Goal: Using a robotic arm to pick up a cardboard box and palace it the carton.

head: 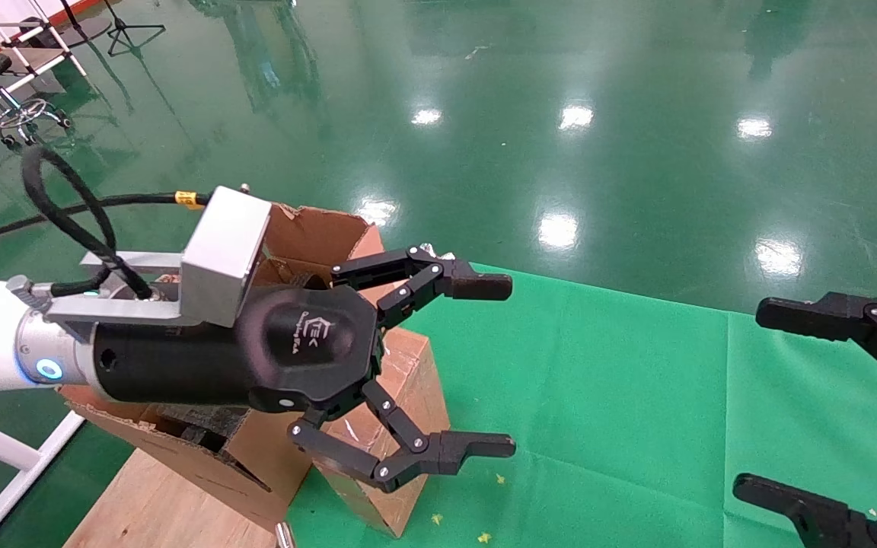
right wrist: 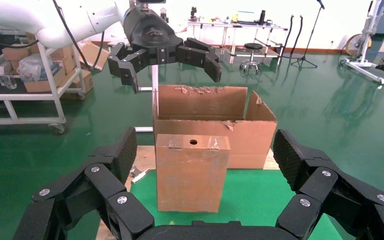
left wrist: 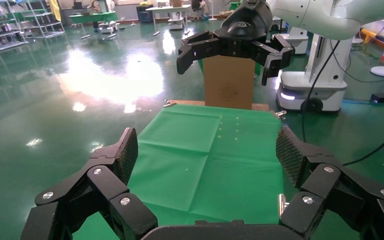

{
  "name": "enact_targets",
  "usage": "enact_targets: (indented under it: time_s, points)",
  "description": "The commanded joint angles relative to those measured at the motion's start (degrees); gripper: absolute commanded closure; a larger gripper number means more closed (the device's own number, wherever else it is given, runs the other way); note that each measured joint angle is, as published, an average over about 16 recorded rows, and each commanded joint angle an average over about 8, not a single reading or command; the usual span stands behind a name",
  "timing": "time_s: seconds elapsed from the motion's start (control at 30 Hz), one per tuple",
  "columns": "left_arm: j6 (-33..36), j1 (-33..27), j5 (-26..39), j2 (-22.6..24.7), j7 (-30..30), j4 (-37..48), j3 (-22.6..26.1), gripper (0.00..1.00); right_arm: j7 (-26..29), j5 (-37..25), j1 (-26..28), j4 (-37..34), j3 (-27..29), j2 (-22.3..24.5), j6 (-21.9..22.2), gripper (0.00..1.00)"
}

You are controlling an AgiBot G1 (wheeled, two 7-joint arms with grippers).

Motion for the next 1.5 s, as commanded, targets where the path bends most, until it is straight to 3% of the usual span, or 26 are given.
enact_targets:
  time_s: [0.03,0.43,0.5,0.67,0.73,1.27,1.5]
  points:
    - [0.0,0.0,0.0,0.0,0.0,0.0,0.0,0.0,0.0,0.0,0.0,0.0,0.0,0.0,0.0,0.0]
    - [0.01,0.01,-0.02,0.0,0.0,-0.02,-0.01,0.0,0.0,0.0,0.0,0.0,0.0,0.0,0.0,0.02]
    - [0.0,0.0,0.01,-0.01,0.03,-0.04,-0.01,0.0,0.0,0.0,0.0,0.0,0.0,0.0,0.0,0.21]
    - [-0.95,-0.69,2.06,-0.79,0.81,-0.96,-0.07,0.0,0.0,0.0,0.0,-0.01,0.0,0.0,0.0,0.84]
    - [-1.84,-1.21,3.59,-1.27,0.98,-1.61,-0.01,0.0,0.0,0.0,0.0,-0.01,0.0,0.0,0.0,0.99]
    - [-5.18,-3.55,9.3,-2.39,-0.01,-3.1,1.14,0.0,-0.01,0.0,0.0,-0.03,0.0,0.01,0.02,1.0]
    - [-10.14,-9.38,22.6,-3.34,-11.39,-4.02,5.94,0.0,-0.01,0.0,0.01,-0.04,-0.01,0.01,0.02,1.0]
